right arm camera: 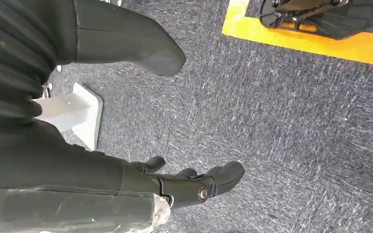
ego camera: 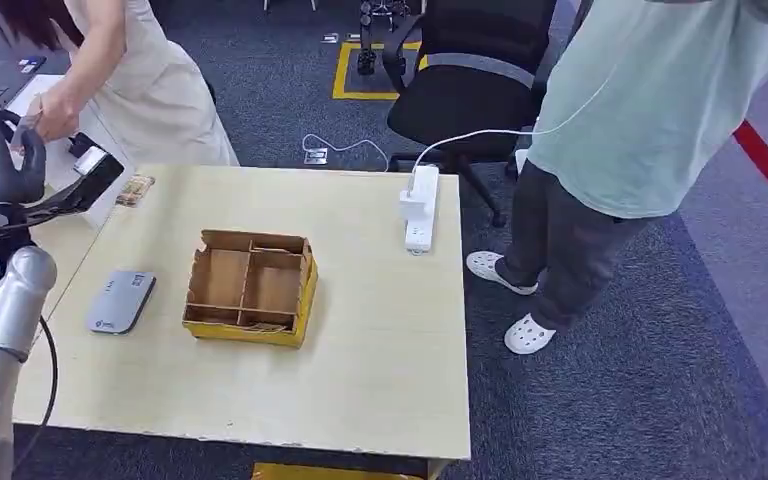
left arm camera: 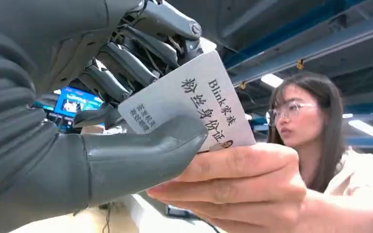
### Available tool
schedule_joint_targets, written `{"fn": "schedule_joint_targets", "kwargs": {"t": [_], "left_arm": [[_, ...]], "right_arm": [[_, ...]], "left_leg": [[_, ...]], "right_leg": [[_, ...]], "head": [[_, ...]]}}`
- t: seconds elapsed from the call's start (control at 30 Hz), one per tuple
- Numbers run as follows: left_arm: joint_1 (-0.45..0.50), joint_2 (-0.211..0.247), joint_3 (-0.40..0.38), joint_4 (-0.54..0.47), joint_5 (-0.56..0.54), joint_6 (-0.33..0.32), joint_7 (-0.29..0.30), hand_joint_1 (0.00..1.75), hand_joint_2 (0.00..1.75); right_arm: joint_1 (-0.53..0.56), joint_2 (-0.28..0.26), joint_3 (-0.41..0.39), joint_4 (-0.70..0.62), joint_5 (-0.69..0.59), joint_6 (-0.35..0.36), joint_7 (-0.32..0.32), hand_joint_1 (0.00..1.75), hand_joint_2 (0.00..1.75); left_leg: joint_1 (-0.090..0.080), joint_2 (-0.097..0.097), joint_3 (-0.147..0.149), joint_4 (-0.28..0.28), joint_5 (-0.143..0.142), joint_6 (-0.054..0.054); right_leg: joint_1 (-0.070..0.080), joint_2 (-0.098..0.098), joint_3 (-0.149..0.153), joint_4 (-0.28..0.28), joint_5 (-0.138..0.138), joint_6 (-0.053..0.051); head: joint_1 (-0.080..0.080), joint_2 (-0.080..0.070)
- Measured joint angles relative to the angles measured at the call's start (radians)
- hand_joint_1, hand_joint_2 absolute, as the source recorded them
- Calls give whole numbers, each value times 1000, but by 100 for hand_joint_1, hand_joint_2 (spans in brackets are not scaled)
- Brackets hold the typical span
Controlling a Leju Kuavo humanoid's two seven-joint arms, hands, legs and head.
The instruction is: Pass the card to the sensor for recognition and then transmit it.
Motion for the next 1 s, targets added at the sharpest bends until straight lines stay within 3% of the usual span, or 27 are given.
{"fn": "schedule_joint_targets", "kwargs": {"t": [0.5, 0.73, 0.8, 0.87, 1.0], "left_arm": [[-1, -15, -15, 58, 11, -24, -1, 0, 175], [2, -7, -15, 60, 108, -140, -43, 0, 175], [3, -2, -15, 60, 155, -217, -67, 0, 175], [12, 17, -24, 56, 219, -358, -102, 0, 175], [83, 124, -58, -17, 391, -663, -173, 0, 175]], "right_arm": [[7, 0, 1, 0, 1, 0, -4, 0, 175], [11, 0, 2, 0, 0, 0, -4, 0, 175], [11, 0, 2, 0, -3, -1, -5, 0, 175], [11, 0, 2, 0, -8, -1, -11, 0, 175], [17, -1, 2, 2, -23, -5, -19, 0, 175]], "left_leg": [[0, 2, 0, 0, -1, 0], [0, 2, -1, 0, -1, 0], [0, 2, -1, 0, -1, 0], [0, 2, -1, 0, -1, 0], [1, 8, -1, -1, -1, -1]], "right_leg": [[0, 2, -1, 0, 0, 0], [0, 2, -1, 0, 0, 0], [0, 1, -1, 0, 0, 0], [0, 2, -1, 0, 0, 0], [0, 9, -2, 2, 0, 0]], "head": [[0, 0], [0, 0], [0, 0], [0, 0], [1, 0]]}}
